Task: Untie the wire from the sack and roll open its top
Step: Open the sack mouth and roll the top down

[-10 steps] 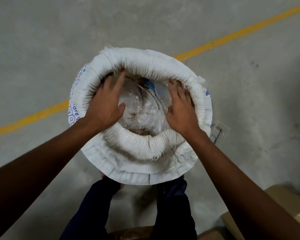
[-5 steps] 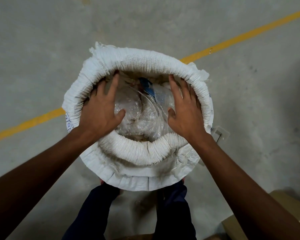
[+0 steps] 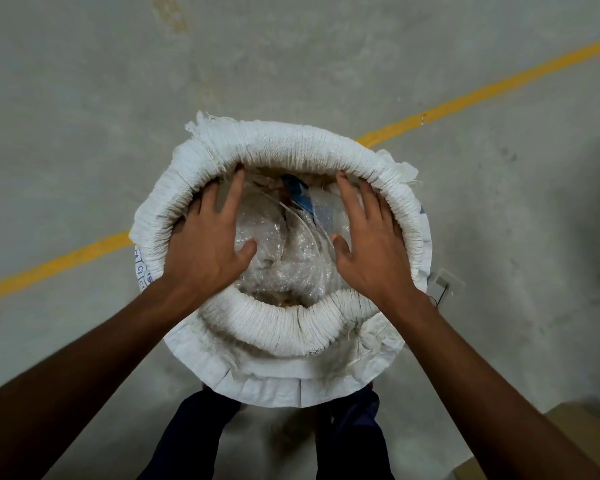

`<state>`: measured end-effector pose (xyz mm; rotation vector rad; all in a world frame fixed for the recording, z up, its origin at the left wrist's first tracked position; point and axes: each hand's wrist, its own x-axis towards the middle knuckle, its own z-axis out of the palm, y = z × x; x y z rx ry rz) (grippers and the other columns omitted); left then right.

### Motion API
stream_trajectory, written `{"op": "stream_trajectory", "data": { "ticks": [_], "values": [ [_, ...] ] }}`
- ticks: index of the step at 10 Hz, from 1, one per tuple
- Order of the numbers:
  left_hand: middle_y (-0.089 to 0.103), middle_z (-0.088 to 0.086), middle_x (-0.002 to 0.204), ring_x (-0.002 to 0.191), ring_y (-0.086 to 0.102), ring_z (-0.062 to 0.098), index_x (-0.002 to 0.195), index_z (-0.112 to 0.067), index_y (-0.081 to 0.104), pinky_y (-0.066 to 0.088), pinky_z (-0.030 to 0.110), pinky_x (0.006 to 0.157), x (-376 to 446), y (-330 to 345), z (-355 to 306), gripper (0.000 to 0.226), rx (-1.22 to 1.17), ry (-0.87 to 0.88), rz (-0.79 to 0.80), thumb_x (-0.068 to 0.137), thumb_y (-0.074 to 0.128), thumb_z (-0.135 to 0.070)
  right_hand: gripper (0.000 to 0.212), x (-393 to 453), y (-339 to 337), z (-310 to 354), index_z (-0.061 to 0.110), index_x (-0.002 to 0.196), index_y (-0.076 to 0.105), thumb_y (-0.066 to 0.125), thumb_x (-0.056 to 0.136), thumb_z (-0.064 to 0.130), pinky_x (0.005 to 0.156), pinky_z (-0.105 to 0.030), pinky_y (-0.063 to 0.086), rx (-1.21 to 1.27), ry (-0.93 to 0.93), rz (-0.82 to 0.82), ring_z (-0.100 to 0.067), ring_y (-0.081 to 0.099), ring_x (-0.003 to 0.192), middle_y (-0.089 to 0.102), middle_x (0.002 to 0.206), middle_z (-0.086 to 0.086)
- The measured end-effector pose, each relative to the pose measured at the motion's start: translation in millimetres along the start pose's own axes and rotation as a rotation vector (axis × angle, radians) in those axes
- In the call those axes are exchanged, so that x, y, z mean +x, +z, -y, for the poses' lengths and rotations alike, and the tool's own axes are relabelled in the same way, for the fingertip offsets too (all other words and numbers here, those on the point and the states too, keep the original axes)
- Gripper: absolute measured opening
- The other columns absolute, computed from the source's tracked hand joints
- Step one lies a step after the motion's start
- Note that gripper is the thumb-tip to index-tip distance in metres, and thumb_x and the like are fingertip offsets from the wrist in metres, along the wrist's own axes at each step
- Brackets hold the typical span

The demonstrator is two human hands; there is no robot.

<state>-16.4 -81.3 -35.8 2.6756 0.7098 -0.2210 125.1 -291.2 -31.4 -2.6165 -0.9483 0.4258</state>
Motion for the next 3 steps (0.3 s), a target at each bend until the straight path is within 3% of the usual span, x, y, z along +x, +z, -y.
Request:
{"op": "stream_trajectory", "data": {
  "ticks": [2, 3],
  "values": [
    [0.047, 0.008, 0.151, 0.131, 0.053, 0.032, 0.167, -0.032, -0.003, 0.058, 0.05, 0.095, -7.1, -4.7, -6.8, 0.116, -0.046, 0.104, 0.055, 0.084, 0.074, -0.058, 0.1, -0.2, -5.6, 7.5, 0.034, 0.167, 0.002, 0.068, 0.094, 0.053, 0.112, -0.05, 0.048, 0.092, -0.022, 0.036, -0.026, 0.037, 0.151, 0.034, 0.166, -0.003],
    [0.04, 0.001, 0.163, 0.14, 0.049, 0.029, 0.165, -0.045, -0.006, 0.058, 0.051, 0.095, -11.6, -28.8, -13.0, 0.125, -0.126, 0.117, 0.057, 0.078, 0.083, -0.057, 0.108, 3.0, -26.6, 16.3, 0.037, 0.166, 0.002, 0.072, 0.088, 0.061, 0.095, -0.047, 0.055, 0.094, -0.068, 0.042, -0.027, 0.05, 0.137, 0.042, 0.16, -0.002]
  ]
}}
